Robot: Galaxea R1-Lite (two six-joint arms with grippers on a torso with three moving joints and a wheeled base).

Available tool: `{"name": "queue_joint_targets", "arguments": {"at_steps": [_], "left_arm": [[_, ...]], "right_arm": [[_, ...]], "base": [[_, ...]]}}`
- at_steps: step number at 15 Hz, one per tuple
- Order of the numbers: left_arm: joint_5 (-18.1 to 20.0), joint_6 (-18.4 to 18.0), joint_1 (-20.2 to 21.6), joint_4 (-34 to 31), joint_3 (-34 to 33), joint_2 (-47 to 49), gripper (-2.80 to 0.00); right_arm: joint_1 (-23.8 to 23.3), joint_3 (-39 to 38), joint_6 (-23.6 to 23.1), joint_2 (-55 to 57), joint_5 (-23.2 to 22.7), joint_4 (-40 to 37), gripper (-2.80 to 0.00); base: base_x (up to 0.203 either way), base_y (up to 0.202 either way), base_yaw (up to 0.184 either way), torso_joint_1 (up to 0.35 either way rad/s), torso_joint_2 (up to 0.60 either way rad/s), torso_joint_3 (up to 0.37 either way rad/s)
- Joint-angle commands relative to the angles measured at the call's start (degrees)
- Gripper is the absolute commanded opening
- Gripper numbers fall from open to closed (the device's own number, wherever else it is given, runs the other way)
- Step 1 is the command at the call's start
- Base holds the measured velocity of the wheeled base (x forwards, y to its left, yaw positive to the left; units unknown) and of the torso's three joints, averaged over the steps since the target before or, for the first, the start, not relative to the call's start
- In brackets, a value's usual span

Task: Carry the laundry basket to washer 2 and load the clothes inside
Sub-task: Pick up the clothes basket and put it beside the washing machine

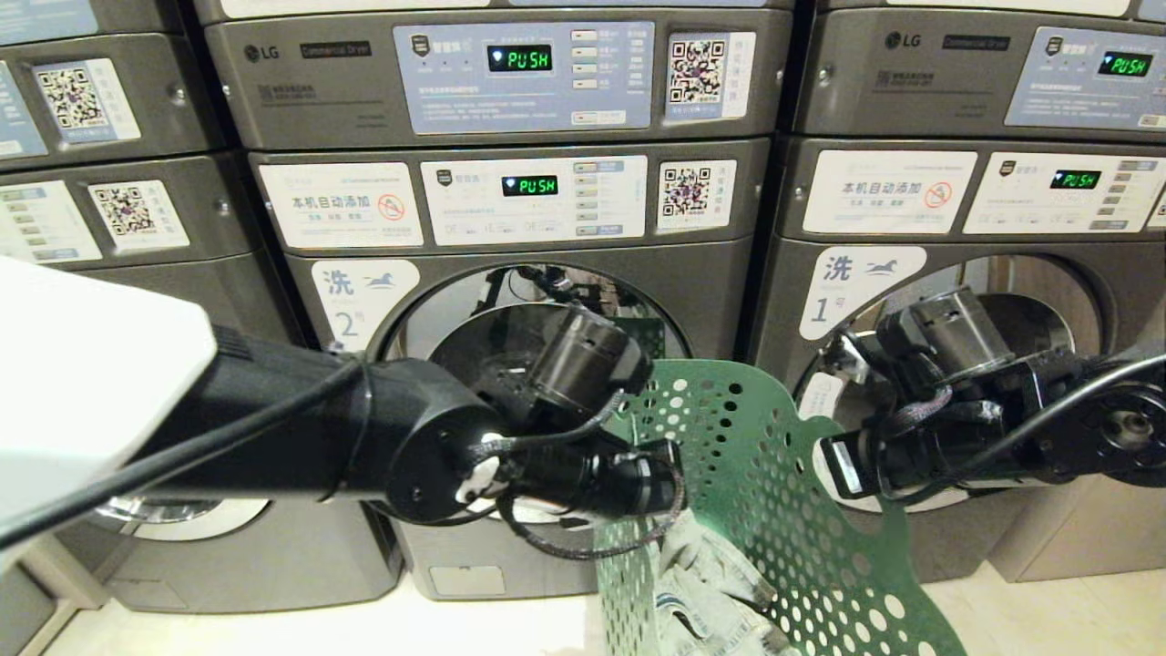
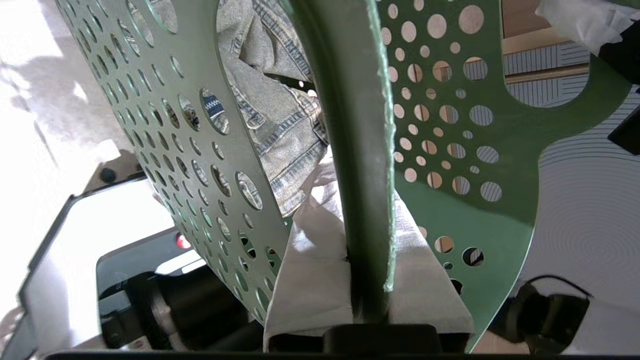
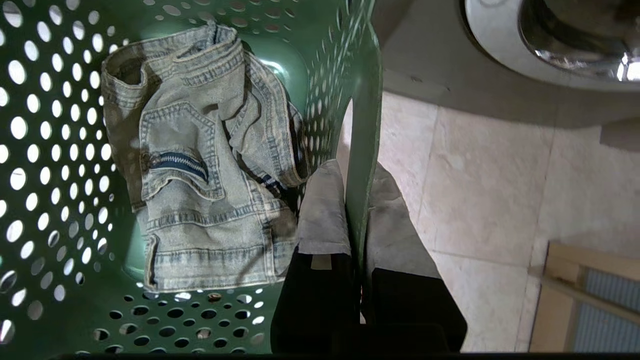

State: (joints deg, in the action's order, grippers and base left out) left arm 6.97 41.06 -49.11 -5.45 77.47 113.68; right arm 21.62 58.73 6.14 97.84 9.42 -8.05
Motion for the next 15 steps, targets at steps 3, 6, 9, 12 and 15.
{"name": "queue_joint_targets", "arguments": {"at_steps": [3, 6, 9, 12, 15], "left_arm": [[-2.4, 1.3, -3.2, -0.4, 7.1, 9.1, -2.80], [-4.2, 1.4, -5.9, -1.3, 14.9, 15.7, -2.80], [-6.0, 2.0, -7.6, -4.5, 25.0, 22.9, -2.80], [-6.7, 2.9, -8.6, -5.6, 31.4, 28.9, -2.80], [-6.6, 2.9, -9.2, -5.1, 32.8, 31.8, -2.80]], "right_arm": [[-5.0, -2.1, -1.7, -0.1, 0.0, 0.0, -2.80], [-8.4, -3.6, -2.9, 0.8, -0.3, 0.1, -2.80], [-10.8, -3.8, -2.8, 3.8, -0.5, 3.2, -2.80], [-12.8, -4.3, -2.9, 7.7, -0.5, 8.1, -2.80], [-13.7, -4.5, -2.9, 10.6, -0.7, 9.0, -2.80]], "base": [[0.000, 0.000, 0.000, 0.000, 0.00, 0.000], [0.000, 0.000, 0.000, 0.000, 0.00, 0.000], [0.000, 0.000, 0.000, 0.000, 0.00, 0.000], [0.000, 0.000, 0.000, 0.000, 0.00, 0.000], [0.000, 0.000, 0.000, 0.000, 0.00, 0.000]]}}
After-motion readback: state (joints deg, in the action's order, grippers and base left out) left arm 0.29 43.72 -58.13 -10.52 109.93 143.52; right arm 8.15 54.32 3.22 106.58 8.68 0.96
